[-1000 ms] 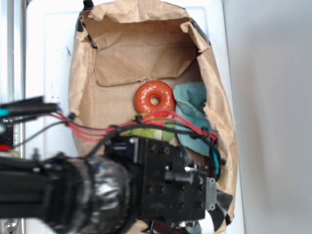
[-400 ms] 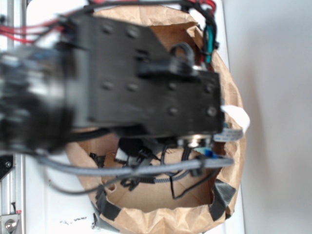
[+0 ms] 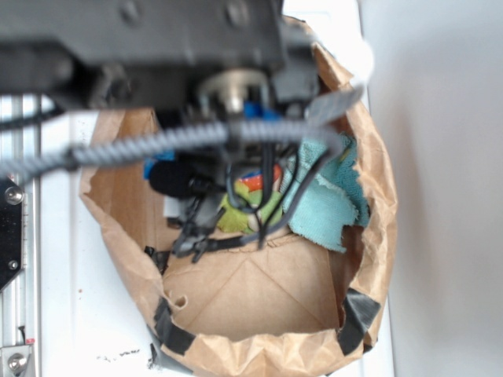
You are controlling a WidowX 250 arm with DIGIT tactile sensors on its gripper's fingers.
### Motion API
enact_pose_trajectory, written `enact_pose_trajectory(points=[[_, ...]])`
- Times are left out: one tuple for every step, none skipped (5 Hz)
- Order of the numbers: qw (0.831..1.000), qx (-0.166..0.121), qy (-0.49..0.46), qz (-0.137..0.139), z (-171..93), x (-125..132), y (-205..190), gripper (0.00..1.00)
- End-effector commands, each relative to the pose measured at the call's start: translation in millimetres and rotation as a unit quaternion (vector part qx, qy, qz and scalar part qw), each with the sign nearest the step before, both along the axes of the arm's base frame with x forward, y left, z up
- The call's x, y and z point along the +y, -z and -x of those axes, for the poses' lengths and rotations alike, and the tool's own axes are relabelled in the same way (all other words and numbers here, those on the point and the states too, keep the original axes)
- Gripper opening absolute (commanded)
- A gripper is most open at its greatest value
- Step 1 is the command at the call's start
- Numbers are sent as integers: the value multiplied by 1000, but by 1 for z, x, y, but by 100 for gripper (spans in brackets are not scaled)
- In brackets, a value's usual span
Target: Grab the blue sponge.
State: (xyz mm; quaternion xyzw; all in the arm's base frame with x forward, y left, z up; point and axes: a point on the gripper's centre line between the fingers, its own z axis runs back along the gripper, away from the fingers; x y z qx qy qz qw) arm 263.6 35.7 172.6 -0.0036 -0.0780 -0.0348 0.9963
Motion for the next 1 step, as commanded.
enact_pose_trajectory(points=[[998,13,2,-57,-19,-36,-12,30]])
